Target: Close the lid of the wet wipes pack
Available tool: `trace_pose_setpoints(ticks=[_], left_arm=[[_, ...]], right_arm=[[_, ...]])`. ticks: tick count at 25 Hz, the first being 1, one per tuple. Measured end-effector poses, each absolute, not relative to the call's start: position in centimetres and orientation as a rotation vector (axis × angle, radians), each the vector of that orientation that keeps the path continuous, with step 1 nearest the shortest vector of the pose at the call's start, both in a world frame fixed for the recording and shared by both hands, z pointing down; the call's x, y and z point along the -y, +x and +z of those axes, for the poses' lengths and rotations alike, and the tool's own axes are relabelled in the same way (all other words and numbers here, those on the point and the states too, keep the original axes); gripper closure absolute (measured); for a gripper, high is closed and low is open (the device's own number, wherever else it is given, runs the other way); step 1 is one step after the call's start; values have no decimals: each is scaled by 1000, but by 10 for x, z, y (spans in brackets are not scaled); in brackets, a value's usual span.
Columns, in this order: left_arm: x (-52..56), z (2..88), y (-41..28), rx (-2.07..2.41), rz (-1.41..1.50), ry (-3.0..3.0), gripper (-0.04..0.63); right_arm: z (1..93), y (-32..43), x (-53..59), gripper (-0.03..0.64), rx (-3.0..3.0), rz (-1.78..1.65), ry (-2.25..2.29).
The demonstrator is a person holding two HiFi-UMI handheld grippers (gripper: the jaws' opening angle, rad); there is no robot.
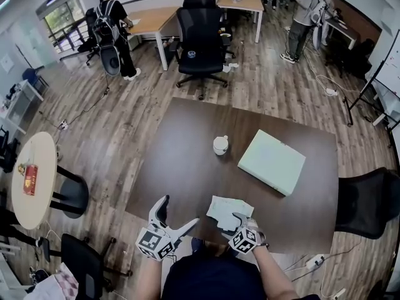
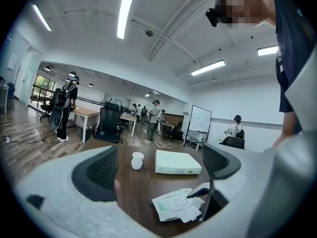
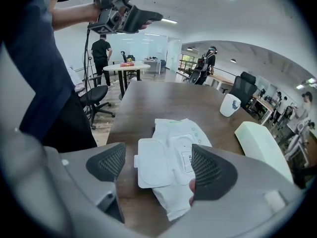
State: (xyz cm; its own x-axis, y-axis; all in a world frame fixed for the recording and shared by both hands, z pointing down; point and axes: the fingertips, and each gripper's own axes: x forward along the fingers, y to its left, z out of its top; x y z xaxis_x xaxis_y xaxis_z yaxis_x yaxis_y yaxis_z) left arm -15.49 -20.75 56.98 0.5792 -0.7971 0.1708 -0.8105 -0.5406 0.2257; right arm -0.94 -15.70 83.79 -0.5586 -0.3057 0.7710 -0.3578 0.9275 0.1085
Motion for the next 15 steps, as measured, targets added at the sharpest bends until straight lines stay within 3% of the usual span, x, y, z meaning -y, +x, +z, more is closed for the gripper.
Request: trace_pose_setpoints(ticks=[15], left_arm=[[203, 583, -134, 1278, 158, 2576, 69]], right_arm=[[874, 16, 162, 167, 2031, 11, 510]])
